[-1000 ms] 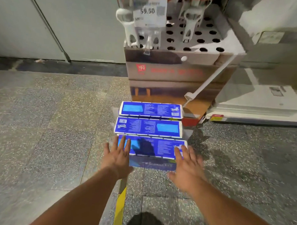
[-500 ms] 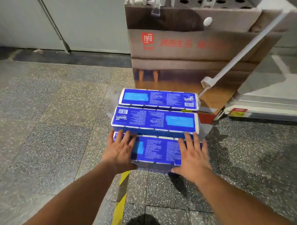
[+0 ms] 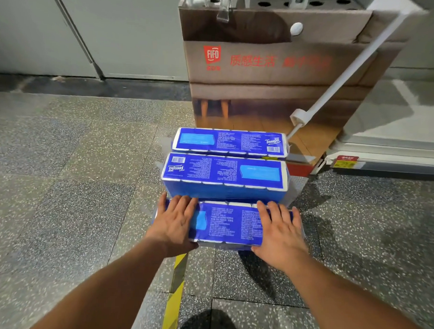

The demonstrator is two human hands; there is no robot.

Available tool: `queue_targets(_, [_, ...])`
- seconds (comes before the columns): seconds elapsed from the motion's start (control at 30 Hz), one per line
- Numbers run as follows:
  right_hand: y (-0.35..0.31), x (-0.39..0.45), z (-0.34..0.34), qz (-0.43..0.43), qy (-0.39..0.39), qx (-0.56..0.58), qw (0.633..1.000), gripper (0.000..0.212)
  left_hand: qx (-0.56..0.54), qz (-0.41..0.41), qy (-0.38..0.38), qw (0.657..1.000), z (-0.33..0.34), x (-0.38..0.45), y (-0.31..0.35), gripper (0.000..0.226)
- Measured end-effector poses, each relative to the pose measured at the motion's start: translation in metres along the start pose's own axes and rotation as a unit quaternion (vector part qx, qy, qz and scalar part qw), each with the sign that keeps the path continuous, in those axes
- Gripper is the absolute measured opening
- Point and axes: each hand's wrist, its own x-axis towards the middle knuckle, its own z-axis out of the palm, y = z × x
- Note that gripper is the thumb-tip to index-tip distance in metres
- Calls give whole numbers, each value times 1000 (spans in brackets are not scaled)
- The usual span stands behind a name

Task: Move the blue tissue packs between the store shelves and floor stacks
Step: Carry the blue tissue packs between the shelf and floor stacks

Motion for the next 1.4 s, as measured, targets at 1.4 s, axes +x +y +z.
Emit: queue_targets(1.4, [-83,-149,-1066,-232,157,19,960,118,-63,-210,200,955,-1042,-311,-43,103])
